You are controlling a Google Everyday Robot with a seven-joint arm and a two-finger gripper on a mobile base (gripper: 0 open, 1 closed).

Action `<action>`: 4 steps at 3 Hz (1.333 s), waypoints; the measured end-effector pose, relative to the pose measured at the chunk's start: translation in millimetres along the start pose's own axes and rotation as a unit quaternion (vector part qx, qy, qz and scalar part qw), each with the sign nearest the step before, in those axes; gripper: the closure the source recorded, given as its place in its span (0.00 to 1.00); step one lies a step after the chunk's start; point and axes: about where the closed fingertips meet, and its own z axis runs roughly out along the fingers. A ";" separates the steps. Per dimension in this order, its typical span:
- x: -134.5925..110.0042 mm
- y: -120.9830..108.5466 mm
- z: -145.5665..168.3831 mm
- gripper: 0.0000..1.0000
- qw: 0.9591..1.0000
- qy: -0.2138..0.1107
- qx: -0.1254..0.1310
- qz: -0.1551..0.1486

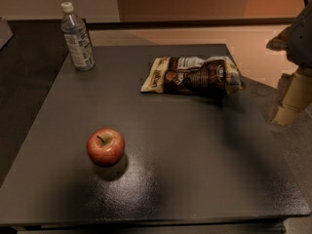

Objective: Move brown chip bag near blue plastic bottle

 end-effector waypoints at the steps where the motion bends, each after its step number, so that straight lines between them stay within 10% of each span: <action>1: -7.4 -13.5 10.3 0.00 1.000 -0.007 0.010 -0.010; 4: -52.3 -94.6 65.3 0.00 0.997 -0.056 0.033 -0.049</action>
Offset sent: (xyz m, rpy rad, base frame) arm 0.1747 0.0432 -0.0274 0.1013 -0.1420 0.1230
